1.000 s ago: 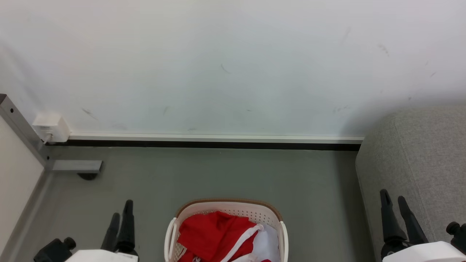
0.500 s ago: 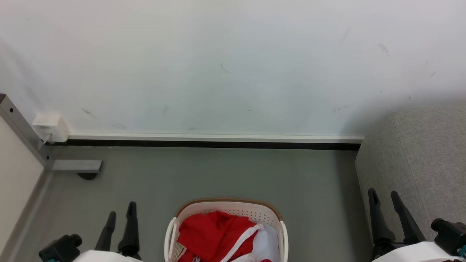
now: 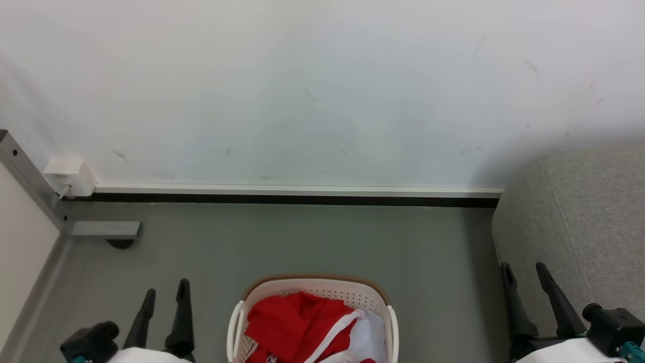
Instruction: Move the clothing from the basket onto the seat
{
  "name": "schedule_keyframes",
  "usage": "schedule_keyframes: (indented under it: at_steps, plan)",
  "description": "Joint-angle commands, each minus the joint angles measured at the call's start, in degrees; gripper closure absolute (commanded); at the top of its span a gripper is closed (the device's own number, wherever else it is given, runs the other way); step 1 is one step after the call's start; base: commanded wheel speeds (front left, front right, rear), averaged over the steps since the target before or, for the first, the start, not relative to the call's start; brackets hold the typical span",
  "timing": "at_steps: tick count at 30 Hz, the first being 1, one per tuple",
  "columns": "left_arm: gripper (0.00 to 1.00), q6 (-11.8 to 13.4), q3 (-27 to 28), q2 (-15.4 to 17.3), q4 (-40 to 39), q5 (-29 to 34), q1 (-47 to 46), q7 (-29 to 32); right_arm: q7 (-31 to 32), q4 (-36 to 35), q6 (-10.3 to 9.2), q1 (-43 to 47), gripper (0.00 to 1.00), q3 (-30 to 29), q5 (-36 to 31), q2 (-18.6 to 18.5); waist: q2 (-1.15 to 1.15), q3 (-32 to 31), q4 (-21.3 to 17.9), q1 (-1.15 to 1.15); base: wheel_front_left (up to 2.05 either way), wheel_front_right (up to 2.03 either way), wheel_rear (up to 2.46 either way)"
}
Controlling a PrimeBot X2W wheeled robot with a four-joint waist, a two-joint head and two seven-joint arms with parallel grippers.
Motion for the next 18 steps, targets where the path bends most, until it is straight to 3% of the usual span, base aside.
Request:
schedule_keyframes:
  at_steps: [1, 18]
  plan:
    - [0.0, 0.04, -0.03, 0.72, -0.29, 2.21, 0.21, -0.68, -0.65, -0.33, -0.07, -0.37, 0.0, -0.23, -1.67, -0.25, 0.0, 0.02, -0.08, -0.01, 0.0, 0.0, 0.0]
    - [0.0, -0.26, 1.24, 1.62, 1.15, 10.84, 1.29, -2.89, -2.89, 1.18, -0.09, 0.81, 0.0, -1.37, -7.78, 0.53, 0.0, -0.08, -0.14, -0.01, 0.0, 0.0, 0.0]
